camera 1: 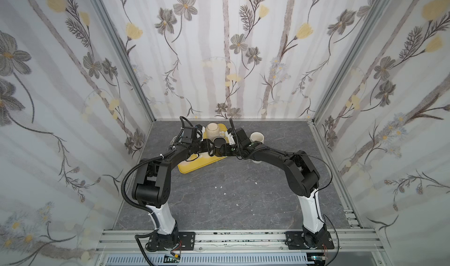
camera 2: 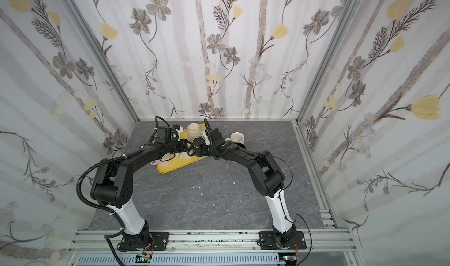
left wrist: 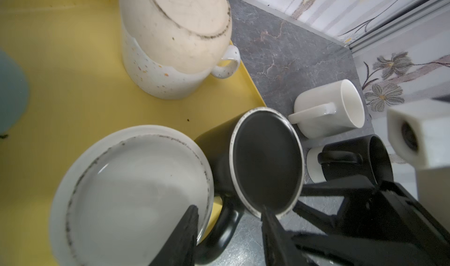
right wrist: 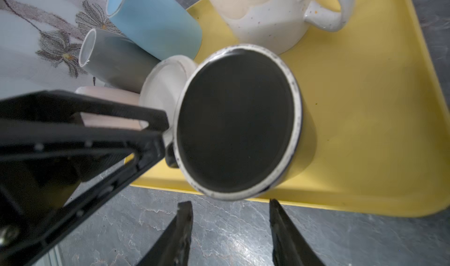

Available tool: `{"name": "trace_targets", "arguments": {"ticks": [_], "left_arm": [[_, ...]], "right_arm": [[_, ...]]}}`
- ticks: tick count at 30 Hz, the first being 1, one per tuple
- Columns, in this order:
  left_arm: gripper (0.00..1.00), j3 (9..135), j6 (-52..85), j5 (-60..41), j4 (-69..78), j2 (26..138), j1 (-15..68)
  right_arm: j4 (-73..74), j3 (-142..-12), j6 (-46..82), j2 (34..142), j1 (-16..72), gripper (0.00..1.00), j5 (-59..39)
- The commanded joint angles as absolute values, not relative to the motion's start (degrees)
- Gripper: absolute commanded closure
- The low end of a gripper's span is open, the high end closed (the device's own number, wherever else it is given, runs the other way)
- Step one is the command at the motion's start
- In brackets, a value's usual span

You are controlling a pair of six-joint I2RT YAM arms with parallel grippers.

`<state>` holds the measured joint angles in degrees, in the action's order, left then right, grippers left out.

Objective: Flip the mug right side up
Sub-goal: 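Reach the right gripper to the upside-down black mug with white rim while left approaches, then grasp the black mug's handle with the right gripper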

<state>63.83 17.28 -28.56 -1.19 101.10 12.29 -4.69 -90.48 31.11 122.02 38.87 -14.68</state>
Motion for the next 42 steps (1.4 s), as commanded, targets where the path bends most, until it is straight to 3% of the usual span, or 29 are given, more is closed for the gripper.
{"name": "trace_targets", "arguments": {"ticks": [1,11,16,22,26,42], "left_arm": [[0.57,61.1,20.8,-30.6,0.4,99.0,13.2],[0.54,61.6,16.9,-21.4,-3.9,98.4,11.7],[0.54,64.2,13.6,-16.0,-8.2,99.9,10.9],[0.53,66.6,11.3,-12.1,-10.6,101.2,9.7],[0.53,67.1,11.0,-11.5,-11.2,100.7,9.2],[0.51,67.3,9.8,-9.1,-13.4,94.7,8.6]], "right_arm": [[-5.4,-91.0,30.3,121.6,38.0,0.49,-14.8],[-8.2,-91.7,30.3,120.5,39.0,0.47,-10.7],[-18.2,-97.3,30.0,121.4,43.1,0.39,4.2],[-20.4,-102.4,32.3,125.5,44.0,0.26,3.6],[-24.9,-109.4,31.9,130.1,44.3,0.24,4.5],[-32.1,-112.2,24.0,130.4,42.9,0.46,7.6]]}}
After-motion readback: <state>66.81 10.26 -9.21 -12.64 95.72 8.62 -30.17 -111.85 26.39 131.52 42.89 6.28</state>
